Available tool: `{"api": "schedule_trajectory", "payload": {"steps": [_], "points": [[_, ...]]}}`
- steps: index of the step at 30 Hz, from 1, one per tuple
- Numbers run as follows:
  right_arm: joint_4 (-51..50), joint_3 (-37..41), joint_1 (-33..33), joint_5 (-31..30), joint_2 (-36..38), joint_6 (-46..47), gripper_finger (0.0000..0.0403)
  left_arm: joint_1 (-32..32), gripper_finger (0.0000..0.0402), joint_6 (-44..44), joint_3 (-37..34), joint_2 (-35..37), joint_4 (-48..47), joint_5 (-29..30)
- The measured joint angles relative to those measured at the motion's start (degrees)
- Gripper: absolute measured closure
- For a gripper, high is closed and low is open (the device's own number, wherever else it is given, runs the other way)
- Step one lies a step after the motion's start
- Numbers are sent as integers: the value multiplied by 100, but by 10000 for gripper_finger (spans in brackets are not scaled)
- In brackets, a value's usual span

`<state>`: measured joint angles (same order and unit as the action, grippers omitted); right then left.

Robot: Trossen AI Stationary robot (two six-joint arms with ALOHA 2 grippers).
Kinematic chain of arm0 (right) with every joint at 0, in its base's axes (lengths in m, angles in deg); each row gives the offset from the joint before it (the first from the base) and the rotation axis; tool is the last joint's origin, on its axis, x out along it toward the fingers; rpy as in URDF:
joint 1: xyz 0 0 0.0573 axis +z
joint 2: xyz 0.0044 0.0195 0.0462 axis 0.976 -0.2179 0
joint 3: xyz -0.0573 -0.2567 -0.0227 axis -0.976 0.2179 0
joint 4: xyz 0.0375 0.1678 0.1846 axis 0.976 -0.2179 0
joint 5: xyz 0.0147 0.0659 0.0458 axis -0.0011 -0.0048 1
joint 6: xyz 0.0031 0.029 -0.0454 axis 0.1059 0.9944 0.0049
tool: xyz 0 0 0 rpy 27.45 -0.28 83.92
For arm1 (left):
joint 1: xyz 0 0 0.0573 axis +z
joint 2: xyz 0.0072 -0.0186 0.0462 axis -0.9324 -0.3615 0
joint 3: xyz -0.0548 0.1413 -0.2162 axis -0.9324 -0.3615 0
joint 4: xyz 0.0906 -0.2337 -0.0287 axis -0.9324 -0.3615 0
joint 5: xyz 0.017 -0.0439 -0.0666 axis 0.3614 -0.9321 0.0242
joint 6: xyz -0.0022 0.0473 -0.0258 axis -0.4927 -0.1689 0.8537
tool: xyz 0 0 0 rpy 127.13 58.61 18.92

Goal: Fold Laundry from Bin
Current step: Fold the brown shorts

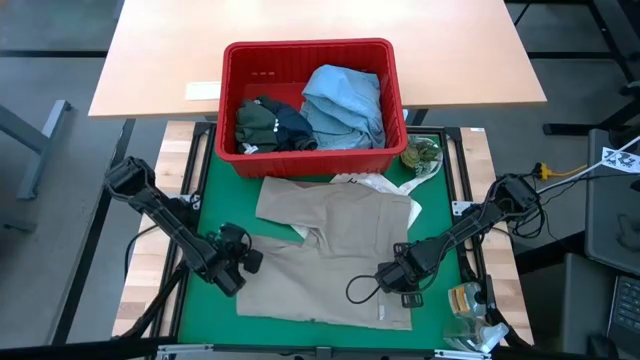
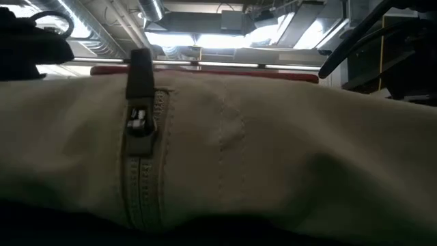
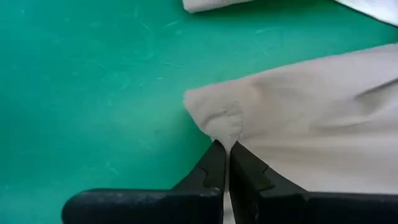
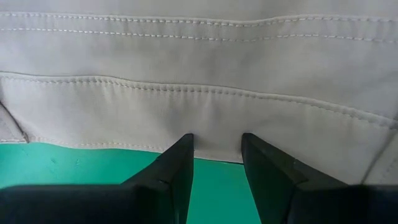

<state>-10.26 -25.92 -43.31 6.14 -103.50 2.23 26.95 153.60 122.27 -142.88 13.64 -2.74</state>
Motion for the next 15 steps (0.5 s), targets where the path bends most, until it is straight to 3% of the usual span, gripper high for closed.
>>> {"api": "schedule_trajectory", "payload": {"steps": [7,15], "points": [[1,-2,0,0,0,0,262,71,399,1,2,0,-228,-1007],[2,-2,0,-1,0,157,262,105,352,-325,0,0,-192,-896]]}}
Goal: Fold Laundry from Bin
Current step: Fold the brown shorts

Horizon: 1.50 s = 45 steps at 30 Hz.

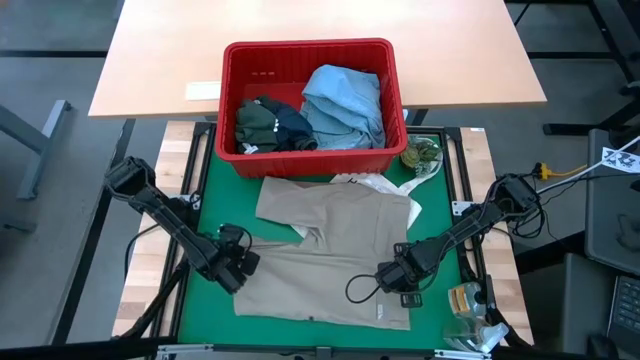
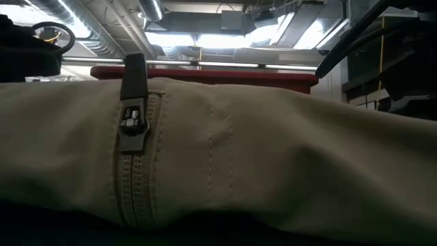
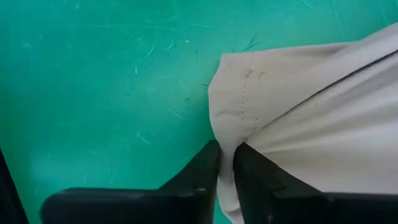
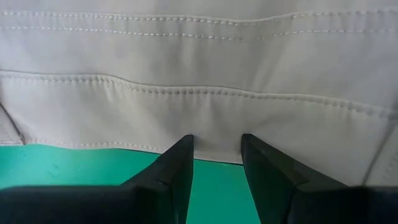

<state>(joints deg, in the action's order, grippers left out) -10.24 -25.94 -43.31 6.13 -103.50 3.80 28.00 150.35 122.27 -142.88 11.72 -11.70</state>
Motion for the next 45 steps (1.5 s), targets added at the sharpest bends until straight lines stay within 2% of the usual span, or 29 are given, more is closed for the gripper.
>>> {"api": "schedule_trajectory", "payload": {"steps": [7,12,20,24,28,34,40,45], "points": [[-153,-109,-2,22,-7,4,262,45,288,-33,-3,36,-5,-71],[-1099,-634,4,-3,-42,-1,262,-39,275,-123,-4,422,-9,-69],[-2309,-1467,4,-950,-20,-199,262,-139,274,-132,-4,1071,42,16],[-2151,-1464,2,-1489,-20,-206,262,-151,273,-172,-2,1150,59,197],[-1620,-1152,-63,-1701,-13,-310,262,-89,273,-259,-2,1055,453,861],[-952,-567,-333,-1604,-9,-313,262,233,273,-877,-2,568,1362,1287],[-822,-345,-468,-1309,4,-312,262,687,273,-1039,0,-186,1596,1252],[-826,-343,-455,-1150,4,-313,262,1033,273,-1040,0,-513,1569,1032]]}}
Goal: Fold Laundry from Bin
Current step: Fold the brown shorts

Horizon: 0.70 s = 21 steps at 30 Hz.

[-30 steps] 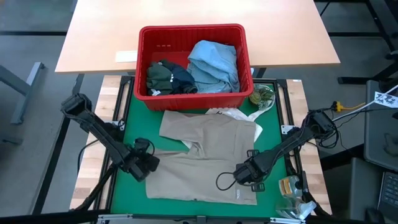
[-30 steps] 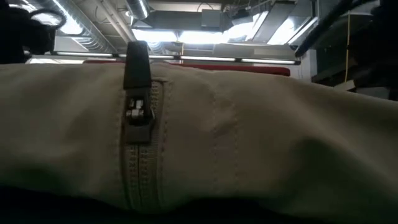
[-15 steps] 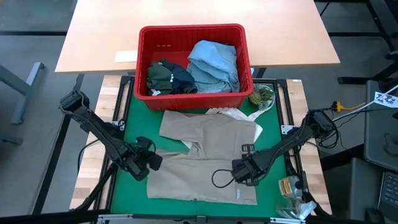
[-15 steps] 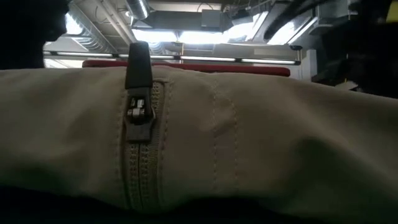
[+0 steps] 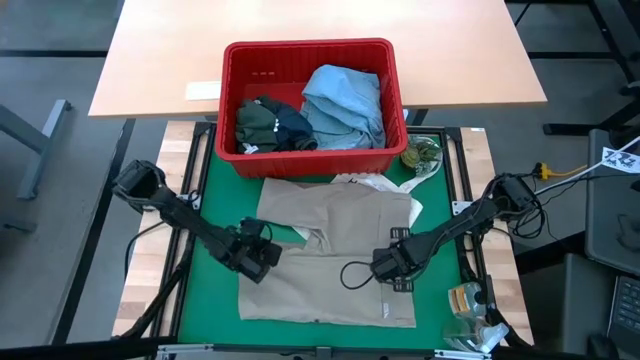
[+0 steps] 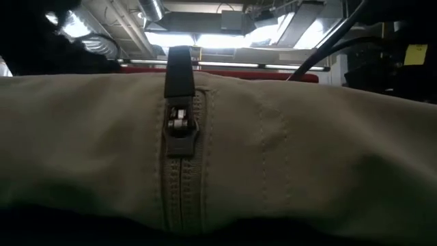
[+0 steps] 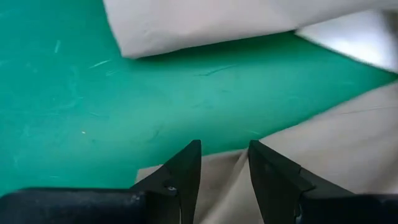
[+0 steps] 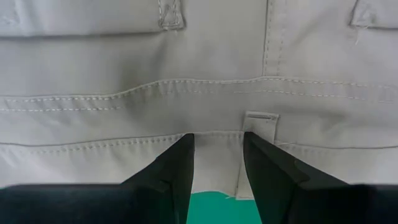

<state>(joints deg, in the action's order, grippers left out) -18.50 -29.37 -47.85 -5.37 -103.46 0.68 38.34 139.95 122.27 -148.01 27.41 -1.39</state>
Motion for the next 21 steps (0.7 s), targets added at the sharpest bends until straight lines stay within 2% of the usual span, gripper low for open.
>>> {"api": "schedule_trajectory", "payload": {"steps": [6,13,17,21], "points": [[-69,9,9,483,0,-14,262,139,273,-174,0,-175,-78,-247],[-399,13,157,730,0,-264,262,133,273,-176,17,-173,-468,-887],[-424,13,383,768,0,-310,262,12,273,-181,7,-75,-520,-879],[-706,-116,518,768,-4,-306,262,-108,273,-193,4,383,-539,-674]]}}
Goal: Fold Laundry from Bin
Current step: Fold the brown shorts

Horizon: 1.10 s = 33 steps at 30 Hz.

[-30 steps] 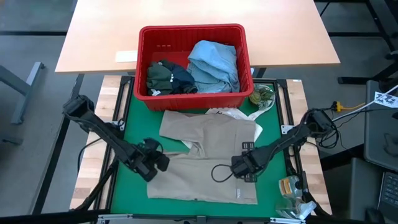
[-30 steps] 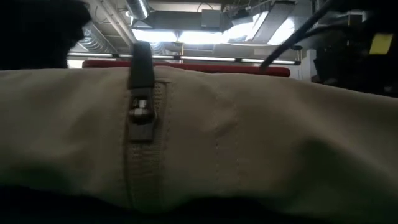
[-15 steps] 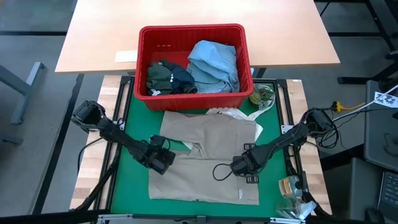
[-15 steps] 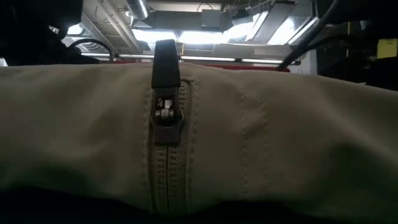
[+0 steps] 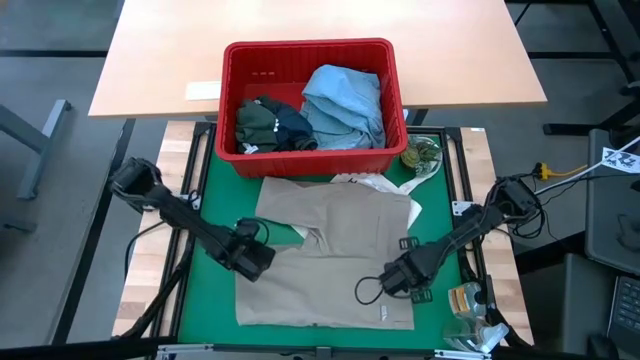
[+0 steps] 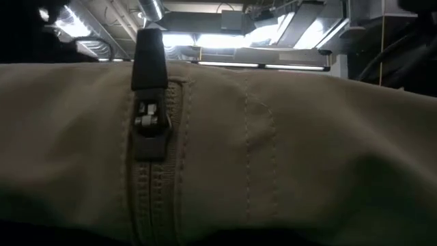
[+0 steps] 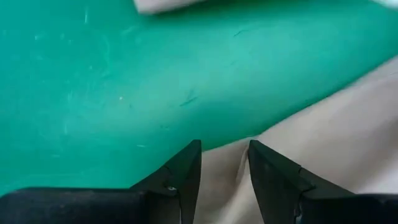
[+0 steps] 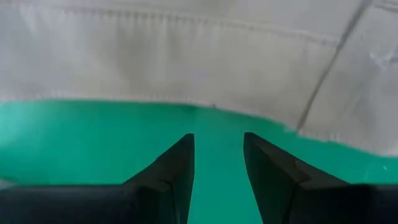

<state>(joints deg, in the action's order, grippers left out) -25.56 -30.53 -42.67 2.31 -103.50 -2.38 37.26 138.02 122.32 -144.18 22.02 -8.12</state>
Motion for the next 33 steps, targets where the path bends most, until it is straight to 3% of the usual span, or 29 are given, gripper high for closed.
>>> {"api": "schedule_trajectory", "payload": {"steps": [10,23,30,33], "points": [[-793,-711,-22,-33,0,-14,262,-366,273,-551,0,1201,346,536],[-1414,-1105,-20,-785,312,-566,262,-472,273,-736,0,1193,1282,813],[-1517,-1082,-43,-1717,572,-778,262,-322,273,-866,0,1194,1309,2119],[-1337,-1082,-176,-2026,623,-907,262,-41,273,-1034,0,1194,1105,2313]]}}
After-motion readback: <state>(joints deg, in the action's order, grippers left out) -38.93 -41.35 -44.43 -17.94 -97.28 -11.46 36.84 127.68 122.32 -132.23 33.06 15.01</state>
